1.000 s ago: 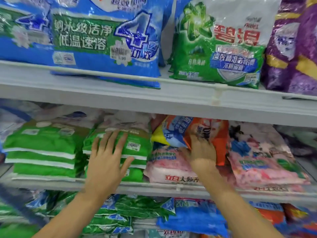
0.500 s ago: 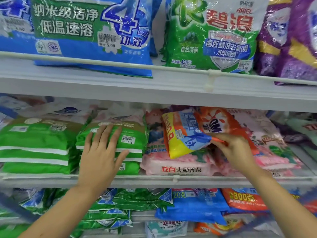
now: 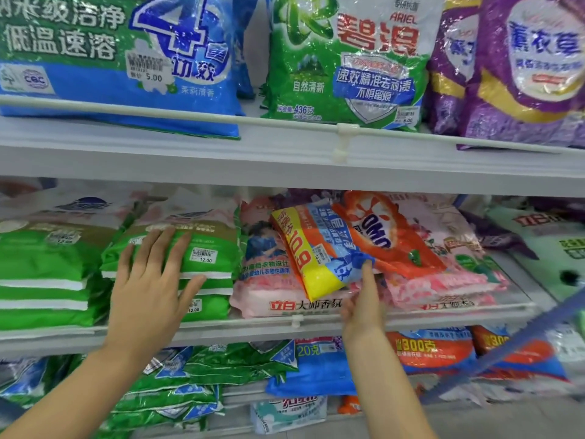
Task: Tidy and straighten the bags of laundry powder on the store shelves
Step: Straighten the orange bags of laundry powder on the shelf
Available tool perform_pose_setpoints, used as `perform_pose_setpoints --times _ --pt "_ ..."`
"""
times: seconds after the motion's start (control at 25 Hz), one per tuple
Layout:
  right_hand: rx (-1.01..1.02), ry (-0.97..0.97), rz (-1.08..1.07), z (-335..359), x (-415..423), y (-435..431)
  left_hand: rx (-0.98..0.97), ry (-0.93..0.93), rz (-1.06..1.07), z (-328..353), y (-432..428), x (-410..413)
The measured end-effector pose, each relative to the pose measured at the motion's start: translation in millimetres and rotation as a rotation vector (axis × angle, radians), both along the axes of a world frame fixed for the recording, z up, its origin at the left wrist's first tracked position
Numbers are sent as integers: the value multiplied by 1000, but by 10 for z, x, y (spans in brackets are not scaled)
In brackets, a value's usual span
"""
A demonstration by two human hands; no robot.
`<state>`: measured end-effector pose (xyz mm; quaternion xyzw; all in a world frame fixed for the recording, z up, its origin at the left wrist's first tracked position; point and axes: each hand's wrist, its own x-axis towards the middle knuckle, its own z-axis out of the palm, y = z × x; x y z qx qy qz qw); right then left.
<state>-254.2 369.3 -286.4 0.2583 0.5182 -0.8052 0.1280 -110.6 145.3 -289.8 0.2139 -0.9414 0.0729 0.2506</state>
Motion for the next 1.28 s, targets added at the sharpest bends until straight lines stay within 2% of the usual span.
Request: perform_pose_setpoints --times 0.08,0.32,0.44,0.6,0.8,0.88,1.0,1.2,1.28 --pt "-48 27 -55 40 -72 -98 5 11 -6 3 -2 9" --pt "147 137 -13 20 -86 -211 -9 30 -1 -31 1 -8" --pt "155 165 -93 31 -96 -170 -13 23 -4 -36 -3 -6" --pt "173 211 -93 -101 194 -45 -12 32 -5 -39 4 -3" --pt "-220 126 -182 -191 522 33 -23 25 -16 -21 6 -3" --pt "-228 138 -189 -227 446 -37 -24 39 -16 -28 -9 -4" --pt "-121 160 -305 -273 374 -108 -21 43 -27 -31 -12 10" --pt "-39 155 -138 -318 334 163 4 11 -52 -17 -26 6" --pt "-28 248 -77 -263 443 324 17 -10 -54 -21 -37 27"
